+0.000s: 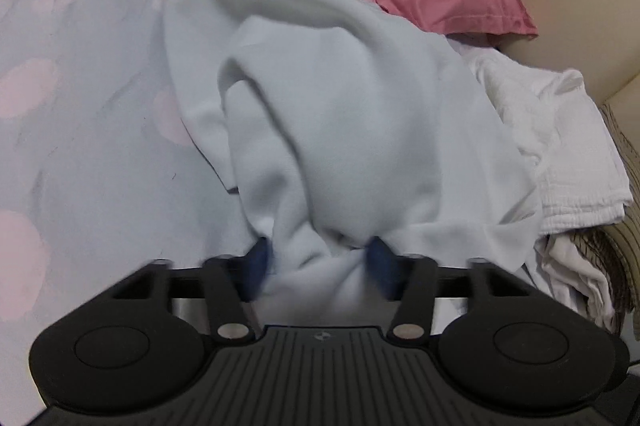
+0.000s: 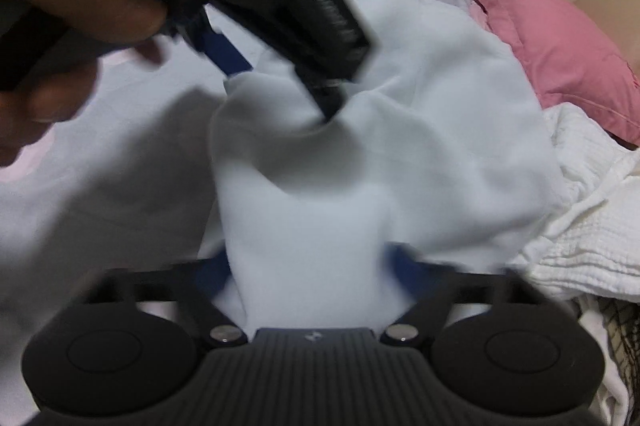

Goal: Fold clothes
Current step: 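Grasp the white sweatshirt with the right tool while the left tool grasps it too, then lift the white sweatshirt with both tools and shake it out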

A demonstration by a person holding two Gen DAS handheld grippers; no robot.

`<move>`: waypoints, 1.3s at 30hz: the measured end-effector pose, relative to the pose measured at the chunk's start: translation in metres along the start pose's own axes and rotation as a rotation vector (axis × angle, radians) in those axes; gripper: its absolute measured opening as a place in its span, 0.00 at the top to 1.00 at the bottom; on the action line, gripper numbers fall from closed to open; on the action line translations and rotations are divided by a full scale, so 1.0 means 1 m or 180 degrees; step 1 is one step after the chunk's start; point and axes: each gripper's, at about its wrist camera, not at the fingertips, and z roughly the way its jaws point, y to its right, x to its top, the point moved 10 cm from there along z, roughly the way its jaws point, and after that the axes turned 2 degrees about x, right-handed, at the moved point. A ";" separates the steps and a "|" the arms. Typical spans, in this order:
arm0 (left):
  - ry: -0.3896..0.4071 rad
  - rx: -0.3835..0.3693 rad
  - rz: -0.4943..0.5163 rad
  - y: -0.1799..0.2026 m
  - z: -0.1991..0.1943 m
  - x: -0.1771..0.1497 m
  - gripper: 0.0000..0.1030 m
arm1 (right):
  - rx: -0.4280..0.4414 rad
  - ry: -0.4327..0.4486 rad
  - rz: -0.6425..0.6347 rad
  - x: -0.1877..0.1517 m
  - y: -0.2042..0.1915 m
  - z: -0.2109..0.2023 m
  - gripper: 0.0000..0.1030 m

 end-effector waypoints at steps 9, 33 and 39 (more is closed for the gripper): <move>0.0411 0.0131 0.0451 0.017 -0.069 0.008 0.91 | 0.0002 0.0269 -0.0249 0.025 -0.012 -0.049 0.83; 0.1523 0.0193 0.0857 -0.070 -0.440 -0.001 0.92 | 0.0471 0.2295 -0.0685 0.169 -0.175 -0.346 0.86; 0.1805 0.0162 0.0751 -0.103 -0.511 -0.029 0.92 | 0.0840 0.2474 -0.0888 0.184 -0.225 -0.398 0.86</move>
